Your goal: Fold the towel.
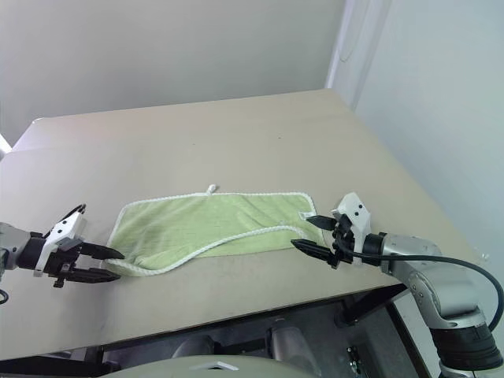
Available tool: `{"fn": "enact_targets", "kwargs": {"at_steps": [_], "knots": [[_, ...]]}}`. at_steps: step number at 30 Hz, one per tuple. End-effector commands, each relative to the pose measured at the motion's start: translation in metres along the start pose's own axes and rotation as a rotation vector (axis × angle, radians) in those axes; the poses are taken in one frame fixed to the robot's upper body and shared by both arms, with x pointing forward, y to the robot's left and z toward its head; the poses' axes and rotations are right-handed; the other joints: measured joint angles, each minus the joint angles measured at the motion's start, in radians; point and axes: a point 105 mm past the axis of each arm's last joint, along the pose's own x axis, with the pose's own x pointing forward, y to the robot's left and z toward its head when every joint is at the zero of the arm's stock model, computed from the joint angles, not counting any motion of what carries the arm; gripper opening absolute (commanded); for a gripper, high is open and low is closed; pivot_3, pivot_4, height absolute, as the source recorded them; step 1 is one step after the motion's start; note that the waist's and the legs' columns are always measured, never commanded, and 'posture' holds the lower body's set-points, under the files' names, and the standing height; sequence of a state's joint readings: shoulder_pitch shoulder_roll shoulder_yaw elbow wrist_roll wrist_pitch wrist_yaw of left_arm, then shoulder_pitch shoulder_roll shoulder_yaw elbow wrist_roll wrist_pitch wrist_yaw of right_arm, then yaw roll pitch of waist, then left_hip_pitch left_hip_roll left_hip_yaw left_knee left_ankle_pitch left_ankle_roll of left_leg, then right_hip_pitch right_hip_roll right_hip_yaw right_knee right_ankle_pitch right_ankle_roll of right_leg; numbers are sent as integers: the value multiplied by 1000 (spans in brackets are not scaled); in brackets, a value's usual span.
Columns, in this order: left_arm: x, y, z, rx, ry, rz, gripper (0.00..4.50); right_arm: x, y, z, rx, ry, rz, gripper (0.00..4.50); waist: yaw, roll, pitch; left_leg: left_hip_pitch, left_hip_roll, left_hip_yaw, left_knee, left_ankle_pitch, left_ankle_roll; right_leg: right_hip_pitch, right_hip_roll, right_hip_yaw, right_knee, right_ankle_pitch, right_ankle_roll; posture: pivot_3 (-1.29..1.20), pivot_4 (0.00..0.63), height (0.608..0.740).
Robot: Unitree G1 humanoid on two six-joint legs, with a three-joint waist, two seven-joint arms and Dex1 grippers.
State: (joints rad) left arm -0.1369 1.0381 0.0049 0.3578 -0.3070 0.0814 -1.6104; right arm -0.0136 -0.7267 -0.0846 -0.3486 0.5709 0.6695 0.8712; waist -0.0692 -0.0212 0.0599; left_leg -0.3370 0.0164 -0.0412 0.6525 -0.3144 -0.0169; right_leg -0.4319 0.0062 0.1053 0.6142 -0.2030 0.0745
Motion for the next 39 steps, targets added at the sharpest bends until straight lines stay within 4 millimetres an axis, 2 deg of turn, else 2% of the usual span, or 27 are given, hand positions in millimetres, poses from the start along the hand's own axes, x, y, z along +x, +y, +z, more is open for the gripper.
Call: {"fn": "enact_targets", "kwargs": {"at_steps": [1,3,10,11,23,29,35,39], "knots": [[-1,8,8,46,-8,17,2520,1,2,10,-41,-31,4,3919,0,0,0,0,0,0,0,0,0,0,0,0,0,0,0,0,0,740],[1,9,8,45,-12,12,2520,1,2,10,-43,-30,3,3919,0,0,0,0,0,0,0,0,0,0,0,0,0,0,0,0,0,740],[6,2,6,32,-29,-30,99,-1,2,7,-41,-19,-2,3965,0,0,0,0,0,0,0,0,0,0,0,0,1,0,0,0,0,740],[5,1,6,28,-30,-36,16,-1,3,6,-40,-18,-3,3965,0,0,0,0,0,0,0,0,0,0,0,0,1,0,0,0,0,740],[8,16,5,29,-40,37,16,-14,-8,-9,-63,42,-79,3965,0,0,0,0,0,0,1,0,0,1,0,0,1,0,0,0,0,740],[10,20,7,30,-54,54,16,-8,0,-14,-146,61,-98,3965,0,-1,0,0,0,0,1,0,0,1,0,0,1,0,0,0,0,740],[10,22,7,29,-59,72,16,-3,-15,-13,-211,46,-204,3965,-1,-1,-1,1,0,0,1,0,0,1,0,0,2,0,0,0,0,740],[10,27,9,25,-67,100,16,-3,-19,-10,-207,30,-227,3965,0,-1,-1,1,0,0,1,0,0,1,0,0,2,0,0,0,0,740]]}}
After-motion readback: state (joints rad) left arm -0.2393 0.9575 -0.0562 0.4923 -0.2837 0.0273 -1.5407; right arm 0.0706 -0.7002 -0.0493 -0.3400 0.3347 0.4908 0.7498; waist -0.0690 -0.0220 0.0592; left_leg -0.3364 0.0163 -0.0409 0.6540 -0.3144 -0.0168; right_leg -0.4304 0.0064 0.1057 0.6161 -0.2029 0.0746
